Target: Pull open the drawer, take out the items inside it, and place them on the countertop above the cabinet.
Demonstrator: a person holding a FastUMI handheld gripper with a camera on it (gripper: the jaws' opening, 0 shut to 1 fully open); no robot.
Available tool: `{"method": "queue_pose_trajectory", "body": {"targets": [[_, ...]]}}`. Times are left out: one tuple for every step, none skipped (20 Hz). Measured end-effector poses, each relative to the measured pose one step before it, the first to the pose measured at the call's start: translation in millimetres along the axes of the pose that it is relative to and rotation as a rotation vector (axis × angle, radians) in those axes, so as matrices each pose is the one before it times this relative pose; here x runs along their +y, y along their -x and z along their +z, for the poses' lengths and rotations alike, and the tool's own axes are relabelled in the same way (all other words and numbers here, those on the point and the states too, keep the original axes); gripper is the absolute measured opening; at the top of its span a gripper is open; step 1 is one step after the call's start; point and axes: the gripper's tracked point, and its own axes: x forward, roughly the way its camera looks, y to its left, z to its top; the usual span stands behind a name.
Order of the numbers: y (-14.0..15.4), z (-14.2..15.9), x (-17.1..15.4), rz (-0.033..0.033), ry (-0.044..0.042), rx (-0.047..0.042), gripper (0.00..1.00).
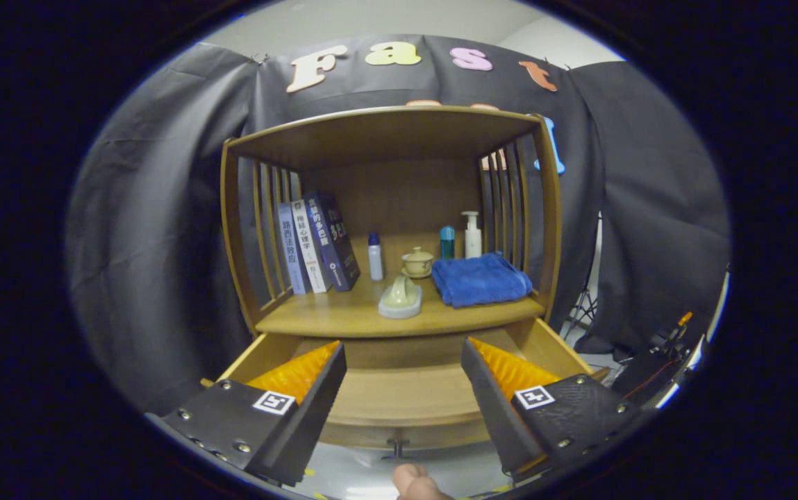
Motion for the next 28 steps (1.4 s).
{"method": "queue_pose_trajectory", "body": {"targets": [[6.13, -9.66, 2.19, 0.002, 0.01254, -0.00301, 0.99], [5.13, -7.51, 0.77, -0.00362, 0.00896, -0.00687, 0.99], [6.57, -10.91, 2.52, 0.00106, 0.00555, -0.00049, 0.99], [7.34, -11.29, 5.67, 0.01327, 0.00701, -0.00291, 0.99], [5.53, -10.69, 5.28, 0.01642, 0.00597, -0.00333, 0.99], [2.75, -11.61, 3.39, 0.00569, 0.0061, 0.0014, 0.99], [3.46, -12.77, 2.47, 0.00347, 0.00283, 0.00586, 0.99], [2.2, -10.95, 2.5, 0.00562, 0.00289, 0.00561, 0.99], [3.46, -10.18, 2.93, 0.0077, -0.00139, 0.00777, 0.99], [1.2, -10.11, 4.25, 0.01117, 0.00204, 0.00789, 0.99], [0.57, -10.57, 1.05, 0.00644, 0.00493, 0.01038, 0.99], [1.16, -8.68, 0.43, 0.0029, 0.00918, 0.0074, 0.99], [-0.54, -7.8, -0.29, -0.00164, 0.0096, 0.0075, 0.99], [0.4, -6.34, -1.45, -0.00404, 0.0057, 0.00323, 0.99], [0.42, -4.65, 0.15, 0.00118, 0.00064, 0.00099, 0.99], [1.25, -3.85, 0.26, 0.00395, -0.0049, -0.00116, 0.99], [-0.1, -2.42, -1.78, -0.00438, -0.00716, 0.00074, 0.99], [0.78, -1.97, -4.15, -0.00785, -0.01204, -0.00321, 0.99], [1.21, -0.22, -1.66, -0.00558, -0.01132, -0.00215, 0.99], [-1.29, -0.9, -2.18, -0.00785, -0.00963, -0.00437, 0.99], [-0.91, -1.35, -0.97, -0.00128, -0.00465, -0.00246, 0.99], [-2.11, -3.4, 2.03, 0.00622, 0.00089, 0.00337, 0.99], [-4.05, -3.47, -0.92, -0.00325, 0.00282, 0.00497, 0.99], [-3.19, -5.25, -2.02, -0.00444, 0.0012, 0.01044, 0.99], [-4.18, -2.35, 1.81, 0.00519, -0.00465, 0.00488, 0.99], [-5.05, -2.26, 1.96, 0.00363, -0.0047, 0.00497, 0.99], [-8.05, -0.64, 1.19, 0.00268, -0.00183, 0.00336, 0.99], [-7.18, -1.73, -0.15, -0.00322, 0.00022, 0.00649, 0.99]]}}
